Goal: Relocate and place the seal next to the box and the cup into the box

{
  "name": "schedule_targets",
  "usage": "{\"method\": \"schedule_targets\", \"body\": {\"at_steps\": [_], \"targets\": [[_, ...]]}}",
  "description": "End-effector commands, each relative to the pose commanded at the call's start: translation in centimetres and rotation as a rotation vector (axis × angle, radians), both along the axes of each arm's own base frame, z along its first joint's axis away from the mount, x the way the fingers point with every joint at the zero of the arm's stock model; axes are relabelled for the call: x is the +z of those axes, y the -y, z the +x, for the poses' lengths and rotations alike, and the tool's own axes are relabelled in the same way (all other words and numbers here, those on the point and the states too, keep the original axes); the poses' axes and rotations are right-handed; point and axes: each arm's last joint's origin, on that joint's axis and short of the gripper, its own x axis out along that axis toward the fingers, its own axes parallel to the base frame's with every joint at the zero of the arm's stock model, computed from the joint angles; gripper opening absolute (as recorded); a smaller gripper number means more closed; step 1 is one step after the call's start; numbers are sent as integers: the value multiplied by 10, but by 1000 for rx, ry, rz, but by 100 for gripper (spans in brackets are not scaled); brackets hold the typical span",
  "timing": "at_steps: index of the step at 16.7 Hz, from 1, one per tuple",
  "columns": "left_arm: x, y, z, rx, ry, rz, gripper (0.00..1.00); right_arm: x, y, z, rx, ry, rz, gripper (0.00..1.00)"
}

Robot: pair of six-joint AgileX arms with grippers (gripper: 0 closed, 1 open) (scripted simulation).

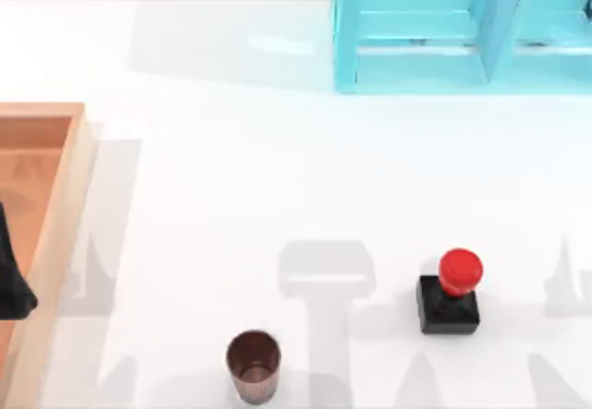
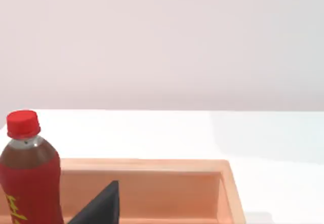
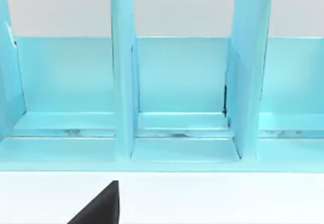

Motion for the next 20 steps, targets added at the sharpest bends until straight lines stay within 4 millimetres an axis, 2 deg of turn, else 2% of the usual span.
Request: {"method": "schedule_targets", "body": {"at_steps": [3, 6, 9, 11, 13, 16, 20], "targets": [[1, 0, 0, 0, -7, -1, 100, 0, 0, 0, 0, 0, 0, 100], [8, 2, 2, -6, -90, -20, 100, 0, 0, 0, 0, 0, 0, 100], [27, 7, 10, -32, -241, -60, 100, 0, 0, 0, 0, 0, 0, 100], [44, 14, 22, -57, -381, -86, 100, 0, 0, 0, 0, 0, 0, 100], [59, 23, 43, -77, -556, -99, 100, 0, 0, 0, 0, 0, 0, 100], [68, 48, 87, -86, -864, -91, 100, 0, 0, 0, 0, 0, 0, 100], [70, 102, 150, -69, -1196, -40, 100, 0, 0, 0, 0, 0, 0, 100]]}}
